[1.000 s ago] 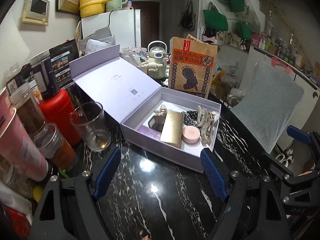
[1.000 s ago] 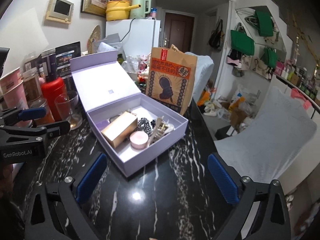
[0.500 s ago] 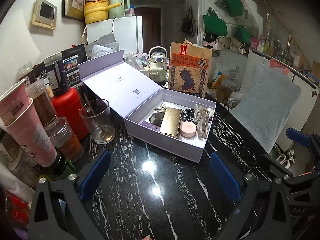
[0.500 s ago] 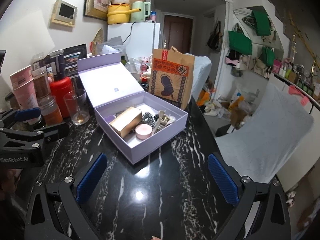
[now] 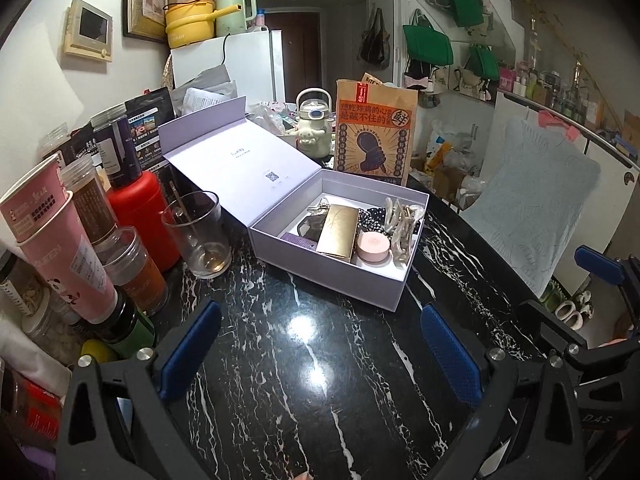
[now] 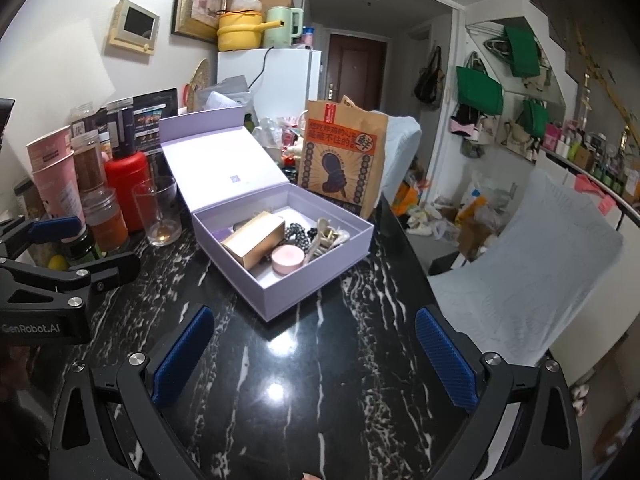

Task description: Organize rigid objects

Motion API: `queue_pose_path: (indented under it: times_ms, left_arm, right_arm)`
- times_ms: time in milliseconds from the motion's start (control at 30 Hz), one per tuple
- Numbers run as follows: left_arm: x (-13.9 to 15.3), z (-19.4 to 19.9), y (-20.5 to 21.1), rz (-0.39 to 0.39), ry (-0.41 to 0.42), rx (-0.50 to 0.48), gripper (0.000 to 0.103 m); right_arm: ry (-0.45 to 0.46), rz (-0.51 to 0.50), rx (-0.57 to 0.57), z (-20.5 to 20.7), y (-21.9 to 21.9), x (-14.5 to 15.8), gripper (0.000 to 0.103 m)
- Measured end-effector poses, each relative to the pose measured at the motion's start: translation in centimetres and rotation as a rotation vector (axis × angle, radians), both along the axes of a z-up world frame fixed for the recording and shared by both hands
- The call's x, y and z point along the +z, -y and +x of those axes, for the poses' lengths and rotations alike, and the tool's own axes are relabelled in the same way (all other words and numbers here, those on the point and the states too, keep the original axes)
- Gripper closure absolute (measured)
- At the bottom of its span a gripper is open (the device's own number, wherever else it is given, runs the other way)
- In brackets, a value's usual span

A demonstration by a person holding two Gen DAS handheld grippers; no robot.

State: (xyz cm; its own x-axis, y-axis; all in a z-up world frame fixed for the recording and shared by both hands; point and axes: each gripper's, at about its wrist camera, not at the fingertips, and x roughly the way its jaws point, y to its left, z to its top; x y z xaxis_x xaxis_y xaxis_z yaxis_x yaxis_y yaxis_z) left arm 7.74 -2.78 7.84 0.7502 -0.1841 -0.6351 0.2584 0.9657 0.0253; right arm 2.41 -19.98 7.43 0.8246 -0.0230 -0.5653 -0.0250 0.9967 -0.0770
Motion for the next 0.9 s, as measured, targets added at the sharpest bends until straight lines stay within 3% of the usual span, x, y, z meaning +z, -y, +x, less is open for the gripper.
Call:
queue_pose_path:
  times_ms: [900]
  left_arm:
    - [-1.0, -0.1, 0.1, 0.011, -0.030, -0.002, 0.001]
  right_arm:
    - [-0.003, -0.006, -0.003, -0.8, -0.1, -0.2, 0.000]
